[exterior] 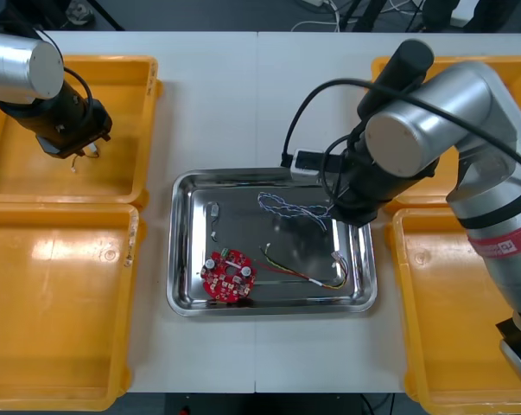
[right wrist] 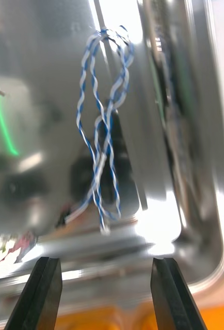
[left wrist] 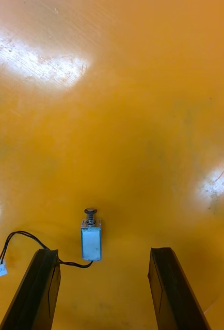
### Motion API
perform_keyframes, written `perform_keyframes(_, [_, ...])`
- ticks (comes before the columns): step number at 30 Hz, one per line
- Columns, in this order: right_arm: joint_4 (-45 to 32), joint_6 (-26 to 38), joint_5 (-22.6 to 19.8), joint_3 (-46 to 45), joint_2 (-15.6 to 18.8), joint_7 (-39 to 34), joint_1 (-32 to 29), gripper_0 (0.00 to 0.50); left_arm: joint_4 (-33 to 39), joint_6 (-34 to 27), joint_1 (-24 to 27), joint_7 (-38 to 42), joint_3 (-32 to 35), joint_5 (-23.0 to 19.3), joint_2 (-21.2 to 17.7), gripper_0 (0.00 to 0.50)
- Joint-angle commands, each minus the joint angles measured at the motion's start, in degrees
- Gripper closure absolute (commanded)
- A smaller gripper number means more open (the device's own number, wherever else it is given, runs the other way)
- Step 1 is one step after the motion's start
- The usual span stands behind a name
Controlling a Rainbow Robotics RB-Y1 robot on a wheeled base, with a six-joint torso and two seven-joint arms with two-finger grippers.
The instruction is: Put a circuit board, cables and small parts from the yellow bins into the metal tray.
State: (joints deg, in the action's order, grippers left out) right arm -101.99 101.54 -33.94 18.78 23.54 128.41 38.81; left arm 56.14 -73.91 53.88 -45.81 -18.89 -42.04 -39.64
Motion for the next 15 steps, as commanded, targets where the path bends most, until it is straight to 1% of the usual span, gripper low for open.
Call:
perform_keyframes(1, [-0.8,6.2,-3.5,-6.8,1.4,-7.0,5.0,0.000,0.2,1.6,0.2,-6.3,-1.8,-0.5,0.3,0.000])
perform_keyframes(3, [-0.8,8.5,-4.1,-8.1,1.8,-9.3,6.0,0.000,0.2,1.8,0.0,-6.4,-1.8,-0.5,0.3,0.000])
perform_keyframes(5, [-1.2,8.5,-4.1,-10.1,2.0,-12.3,7.1,0.000,0.3,1.9,-0.3,-6.7,-1.8,-0.4,0.3,0.000])
perform_keyframes(9, [-3.4,8.5,-4.0,-13.8,2.8,-17.8,7.2,0.000,0.2,2.1,-0.5,-7.1,-1.8,-0.4,0.3,0.000])
perform_keyframes(11, [-4.2,8.5,-4.3,-15.9,3.9,-22.0,7.2,0.000,0.1,2.5,-1.0,-7.3,-1.8,-0.3,0.3,0.000])
perform_keyframes(15, [-4.4,8.5,-5.2,-17.7,6.3,-27.2,7.1,0.000,0.2,3.2,-1.5,-7.8,-1.8,-0.1,0.3,0.000])
